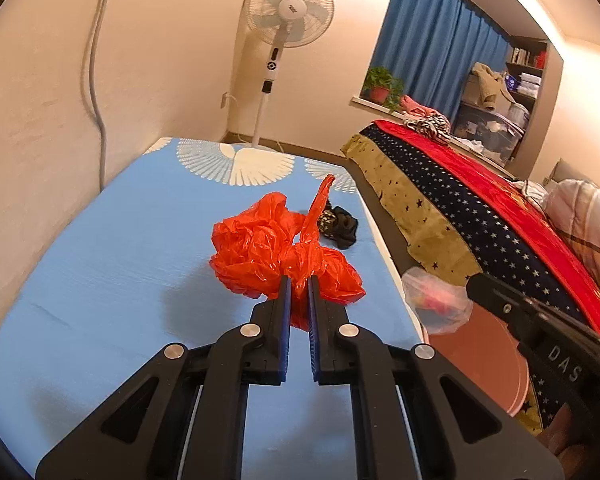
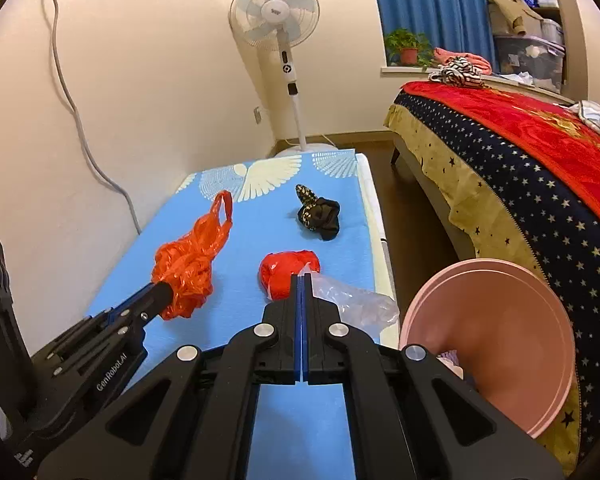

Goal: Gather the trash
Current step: 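Grasp the orange-red plastic bag with the left tool while the right tool grasps the clear zip bag, then carry the orange bag and clear zip bag over the pink bucket with both tools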

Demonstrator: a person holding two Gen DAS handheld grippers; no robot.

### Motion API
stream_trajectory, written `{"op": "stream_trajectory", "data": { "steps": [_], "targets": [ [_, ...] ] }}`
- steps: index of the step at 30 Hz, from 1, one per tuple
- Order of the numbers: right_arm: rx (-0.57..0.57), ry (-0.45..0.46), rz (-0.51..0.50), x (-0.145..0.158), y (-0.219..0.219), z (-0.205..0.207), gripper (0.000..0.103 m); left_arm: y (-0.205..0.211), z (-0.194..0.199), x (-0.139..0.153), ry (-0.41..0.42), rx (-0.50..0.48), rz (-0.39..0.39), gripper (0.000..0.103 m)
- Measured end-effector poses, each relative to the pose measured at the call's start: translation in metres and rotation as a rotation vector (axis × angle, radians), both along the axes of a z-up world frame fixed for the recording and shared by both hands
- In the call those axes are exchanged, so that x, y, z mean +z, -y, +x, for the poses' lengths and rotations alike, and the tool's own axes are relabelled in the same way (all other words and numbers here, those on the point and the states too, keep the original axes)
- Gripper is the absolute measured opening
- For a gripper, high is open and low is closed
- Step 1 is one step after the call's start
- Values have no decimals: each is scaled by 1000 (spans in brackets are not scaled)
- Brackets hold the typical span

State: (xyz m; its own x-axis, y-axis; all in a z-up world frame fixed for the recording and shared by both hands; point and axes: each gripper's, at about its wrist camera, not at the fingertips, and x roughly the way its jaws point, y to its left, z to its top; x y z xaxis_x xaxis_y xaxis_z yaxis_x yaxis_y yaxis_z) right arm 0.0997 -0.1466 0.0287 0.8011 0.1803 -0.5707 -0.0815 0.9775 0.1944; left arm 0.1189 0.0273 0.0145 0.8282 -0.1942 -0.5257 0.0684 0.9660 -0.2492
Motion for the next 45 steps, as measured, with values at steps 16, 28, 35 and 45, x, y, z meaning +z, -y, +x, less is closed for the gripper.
{"op": "stream_trajectory", "data": {
  "steps": [16, 28, 35, 45],
  "targets": [
    [-40, 48, 13, 22, 23, -30, 0, 18, -24, 14, 45, -53, 36, 8],
    [-81, 53, 13, 24, 45, -34, 0, 39, -20, 11, 48, -94, 44, 8],
    [-116, 47, 10, 22, 60, -34, 0, 54, -17, 8, 48, -122, 48, 8],
    [-187, 45, 6, 20, 89, -33, 0, 79, -16, 9, 72, -184, 74, 8]
  ]
}}
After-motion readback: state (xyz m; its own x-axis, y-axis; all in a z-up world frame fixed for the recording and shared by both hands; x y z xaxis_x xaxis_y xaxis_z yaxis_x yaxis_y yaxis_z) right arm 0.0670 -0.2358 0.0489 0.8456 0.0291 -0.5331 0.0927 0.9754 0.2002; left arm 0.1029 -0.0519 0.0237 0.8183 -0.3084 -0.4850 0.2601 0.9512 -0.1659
